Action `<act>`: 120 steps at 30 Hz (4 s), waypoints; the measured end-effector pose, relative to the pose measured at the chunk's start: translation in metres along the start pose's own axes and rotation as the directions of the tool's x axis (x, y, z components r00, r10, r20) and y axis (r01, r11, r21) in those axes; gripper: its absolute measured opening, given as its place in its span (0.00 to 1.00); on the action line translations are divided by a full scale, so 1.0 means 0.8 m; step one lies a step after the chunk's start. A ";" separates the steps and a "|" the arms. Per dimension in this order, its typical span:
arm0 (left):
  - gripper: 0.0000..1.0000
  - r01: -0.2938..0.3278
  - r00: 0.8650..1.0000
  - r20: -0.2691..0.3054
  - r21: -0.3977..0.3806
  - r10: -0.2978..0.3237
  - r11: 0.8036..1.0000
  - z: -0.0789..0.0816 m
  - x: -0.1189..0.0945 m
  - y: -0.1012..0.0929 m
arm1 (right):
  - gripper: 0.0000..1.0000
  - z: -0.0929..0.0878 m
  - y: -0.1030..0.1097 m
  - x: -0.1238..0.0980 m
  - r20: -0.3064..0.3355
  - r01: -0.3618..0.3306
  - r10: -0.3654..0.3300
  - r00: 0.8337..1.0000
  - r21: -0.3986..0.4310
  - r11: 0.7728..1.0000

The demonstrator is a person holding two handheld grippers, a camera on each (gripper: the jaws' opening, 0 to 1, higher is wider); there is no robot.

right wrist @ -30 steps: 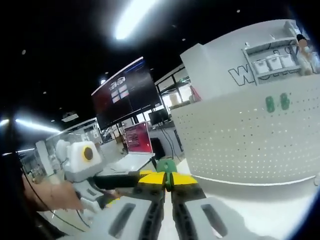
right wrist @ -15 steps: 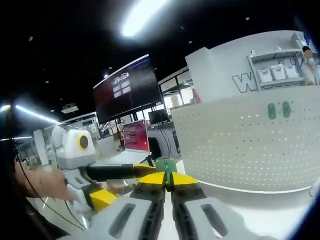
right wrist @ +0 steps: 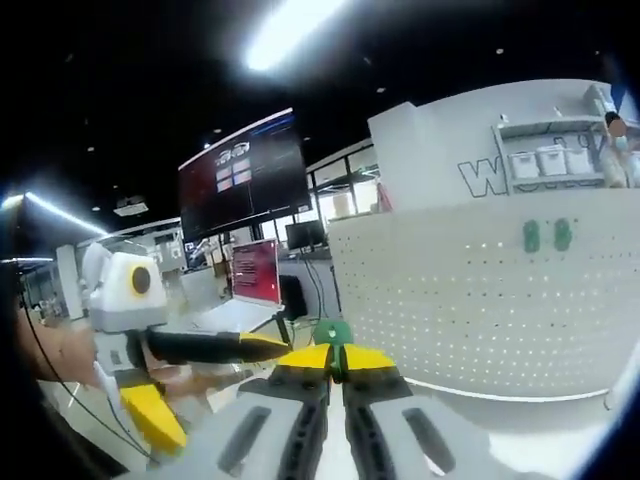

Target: Insert the hook assembly into the mounting plate slot until the hook locks in place.

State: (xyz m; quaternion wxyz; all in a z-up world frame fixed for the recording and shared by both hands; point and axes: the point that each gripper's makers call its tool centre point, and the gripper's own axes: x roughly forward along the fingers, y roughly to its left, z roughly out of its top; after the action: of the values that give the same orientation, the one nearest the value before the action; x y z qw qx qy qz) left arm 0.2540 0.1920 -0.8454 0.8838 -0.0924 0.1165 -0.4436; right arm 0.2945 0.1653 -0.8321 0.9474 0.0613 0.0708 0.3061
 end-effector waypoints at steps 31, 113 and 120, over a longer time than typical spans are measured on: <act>0.97 -0.044 0.999 -0.008 -0.047 0.043 0.998 -0.014 -0.002 0.018 | 0.01 0.042 -0.137 -0.001 0.149 0.310 -0.305 0.941 -0.012 0.951; 0.88 -0.129 0.988 -0.097 -0.096 0.119 0.987 -0.034 0.008 0.079 | 0.01 0.102 -0.403 -0.016 0.265 0.618 -0.607 0.749 0.051 0.785; 0.88 -0.140 0.987 -0.098 -0.098 0.130 0.985 -0.035 0.002 0.082 | 0.01 0.099 -0.406 -0.016 0.263 0.624 -0.616 0.743 0.061 0.779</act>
State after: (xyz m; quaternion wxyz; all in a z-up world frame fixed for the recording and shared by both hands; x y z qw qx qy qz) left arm 0.2971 0.2281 -0.8897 0.8996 -0.1100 0.1860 -0.3796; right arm 0.4833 -0.1094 -0.8049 0.9964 0.0605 -0.0465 -0.0362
